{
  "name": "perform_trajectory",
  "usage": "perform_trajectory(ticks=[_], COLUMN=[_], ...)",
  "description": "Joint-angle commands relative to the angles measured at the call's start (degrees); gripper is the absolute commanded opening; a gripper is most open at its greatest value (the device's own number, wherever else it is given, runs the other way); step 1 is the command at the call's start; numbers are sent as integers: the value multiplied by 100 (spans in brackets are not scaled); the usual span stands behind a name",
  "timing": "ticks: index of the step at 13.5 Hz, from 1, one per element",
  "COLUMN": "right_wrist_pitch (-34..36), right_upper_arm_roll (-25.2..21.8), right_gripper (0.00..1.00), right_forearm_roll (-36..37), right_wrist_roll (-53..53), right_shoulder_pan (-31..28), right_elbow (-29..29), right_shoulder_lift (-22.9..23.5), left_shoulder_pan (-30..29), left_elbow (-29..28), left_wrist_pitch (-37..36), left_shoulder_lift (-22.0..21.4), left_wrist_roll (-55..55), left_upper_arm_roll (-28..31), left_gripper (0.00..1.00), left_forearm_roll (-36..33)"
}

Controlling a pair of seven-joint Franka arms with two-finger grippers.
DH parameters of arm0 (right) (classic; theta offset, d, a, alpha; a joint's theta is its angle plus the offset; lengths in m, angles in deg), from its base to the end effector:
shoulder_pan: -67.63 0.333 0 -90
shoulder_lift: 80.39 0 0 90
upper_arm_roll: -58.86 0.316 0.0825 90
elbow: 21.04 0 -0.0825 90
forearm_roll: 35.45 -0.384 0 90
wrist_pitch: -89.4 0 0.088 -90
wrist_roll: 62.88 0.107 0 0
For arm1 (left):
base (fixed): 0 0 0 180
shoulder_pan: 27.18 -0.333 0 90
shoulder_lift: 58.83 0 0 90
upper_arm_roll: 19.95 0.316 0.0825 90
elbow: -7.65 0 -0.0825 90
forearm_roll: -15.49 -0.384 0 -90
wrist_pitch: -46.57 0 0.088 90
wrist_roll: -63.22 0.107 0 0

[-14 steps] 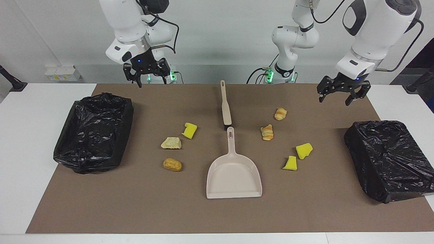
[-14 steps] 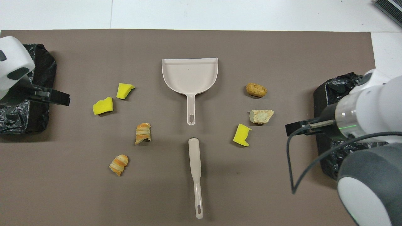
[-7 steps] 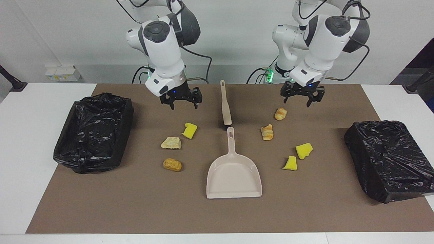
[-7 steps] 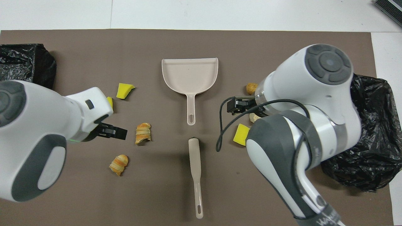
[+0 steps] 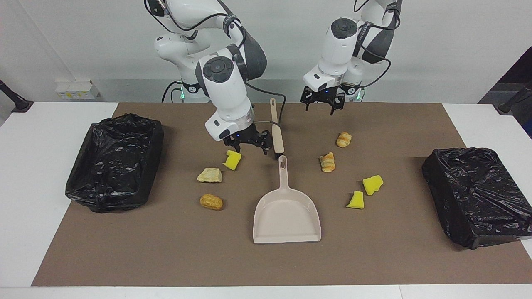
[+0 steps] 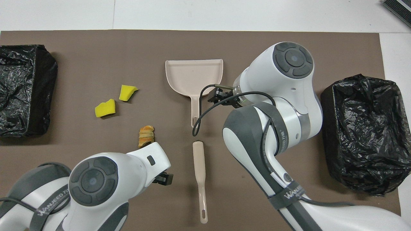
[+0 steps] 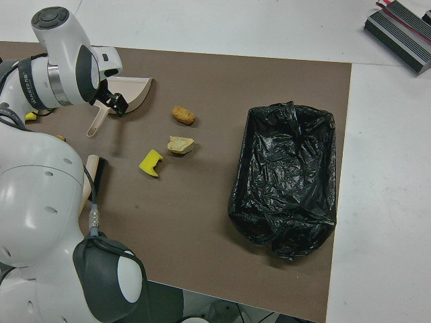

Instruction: Sweep and dump trash in bin

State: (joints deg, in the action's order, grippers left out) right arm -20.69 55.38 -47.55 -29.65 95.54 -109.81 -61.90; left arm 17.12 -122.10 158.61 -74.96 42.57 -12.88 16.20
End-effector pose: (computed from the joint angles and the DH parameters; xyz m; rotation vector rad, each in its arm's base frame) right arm 0.5957 0.2920 0.4704 -2.9407 0.3214 0.0643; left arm 0.3686 -0.2780 0.4708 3.0826 -0.4499 -0.0750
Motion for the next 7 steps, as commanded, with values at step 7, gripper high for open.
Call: perform_trajectory(ticks=[7], right_wrist_pitch=[-391], right_upper_arm_roll=[31], right_gripper=[100], right_forearm_roll=[-310], right_wrist_roll=[262], right_shoulder_pan=[-13], right_elbow=[738], right_shoulder_lift=[743], left_shoulder_pan=[1686], left_elbow=[-665], left_wrist_pitch=[1723], left_shoulder_lift=[503], left_wrist_roll=[-2090], left_upper_arm_roll=[58], left_gripper=[100], left_forearm_roll=[-27])
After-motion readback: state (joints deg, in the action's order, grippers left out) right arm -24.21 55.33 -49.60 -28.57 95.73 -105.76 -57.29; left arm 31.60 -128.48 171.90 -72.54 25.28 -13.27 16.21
